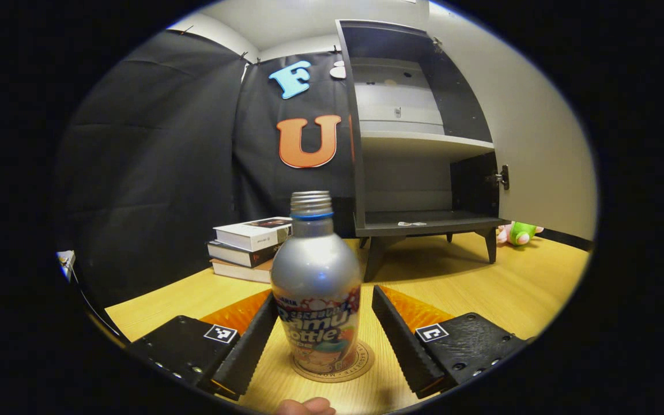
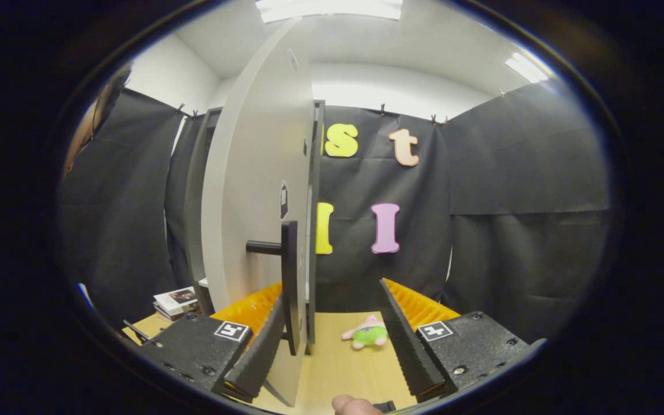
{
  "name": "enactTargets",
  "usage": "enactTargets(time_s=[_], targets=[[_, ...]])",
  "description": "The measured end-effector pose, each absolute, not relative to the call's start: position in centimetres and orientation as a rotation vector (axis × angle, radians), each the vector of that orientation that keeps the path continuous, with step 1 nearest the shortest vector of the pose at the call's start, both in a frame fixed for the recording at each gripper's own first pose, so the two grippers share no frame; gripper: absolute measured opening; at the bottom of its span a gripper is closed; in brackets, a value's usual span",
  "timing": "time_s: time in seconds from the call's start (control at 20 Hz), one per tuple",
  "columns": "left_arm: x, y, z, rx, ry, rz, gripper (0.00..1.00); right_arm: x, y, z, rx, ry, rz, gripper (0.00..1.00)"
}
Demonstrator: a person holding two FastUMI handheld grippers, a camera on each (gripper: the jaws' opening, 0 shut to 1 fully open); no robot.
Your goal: Open the cabinet door with the right hand, grasp the bottle in the cabinet with the left hand and place it on the coaster, then close the cabinet door with the right hand.
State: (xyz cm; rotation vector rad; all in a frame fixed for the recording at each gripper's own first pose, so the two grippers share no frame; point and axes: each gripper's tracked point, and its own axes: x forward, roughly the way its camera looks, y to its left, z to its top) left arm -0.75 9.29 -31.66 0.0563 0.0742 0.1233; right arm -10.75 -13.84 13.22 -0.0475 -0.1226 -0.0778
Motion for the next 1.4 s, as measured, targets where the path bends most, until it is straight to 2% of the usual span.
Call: enactTargets(time_s=[0.25, 0.45, 0.55, 0.6, 0.65, 0.8, 1.05, 1.1, 1.15, 1.3, 1.35, 1.4], targets=[[-2.0, 9.4, -29.5, 0.060, 0.101, 0.112, 0.97, -10.6, -13.8, 13.3, -0.047, -0.143, -0.069, 0.91], [-5.1, 10.4, -24.7, 0.061, 0.095, 0.134, 0.97, -10.5, -12.9, 13.2, -0.031, -0.170, -0.045, 0.92], [-7.0, 11.5, -20.3, 0.073, 0.053, 0.171, 0.96, -10.5, -12.2, 13.2, -0.019, -0.188, -0.031, 0.89], [-7.4, 11.2, -18.2, 0.071, 0.028, 0.158, 0.96, -10.1, -11.4, 13.0, -0.006, -0.193, -0.007, 0.86], [-7.6, 10.9, -15.9, 0.085, 0.002, 0.136, 0.96, -9.8, -10.4, 12.7, 0.010, -0.187, 0.024, 0.89], [-7.5, 10.3, -10.0, 0.178, -0.058, 0.079, 0.96, -8.7, -7.7, 11.5, 0.043, -0.162, 0.108, 0.89], [-6.6, 8.2, -5.0, 0.161, -0.066, 0.020, 0.96, -7.0, -4.2, 10.4, 0.066, -0.142, 0.191, 0.89], [-6.5, 8.1, -4.4, 0.144, -0.058, 0.016, 0.96, -6.9, -3.5, 10.4, 0.062, -0.147, 0.200, 0.86], [-6.1, 7.6, -4.8, 0.120, -0.013, 0.005, 0.96, -7.0, -3.0, 10.7, 0.045, -0.162, 0.198, 0.89], [-5.5, 7.1, -3.4, 0.080, 0.035, 0.016, 0.96, -6.8, -1.2, 11.0, -0.054, -0.190, 0.153, 0.89], [-5.1, 6.9, -2.2, 0.083, 0.013, 0.008, 0.96, -6.8, -0.6, 11.0, -0.080, -0.191, 0.131, 0.84], [-5.1, 6.4, -1.0, 0.091, -0.008, -0.002, 0.96, -6.6, 0.0, 10.9, -0.100, -0.190, 0.114, 0.92]])
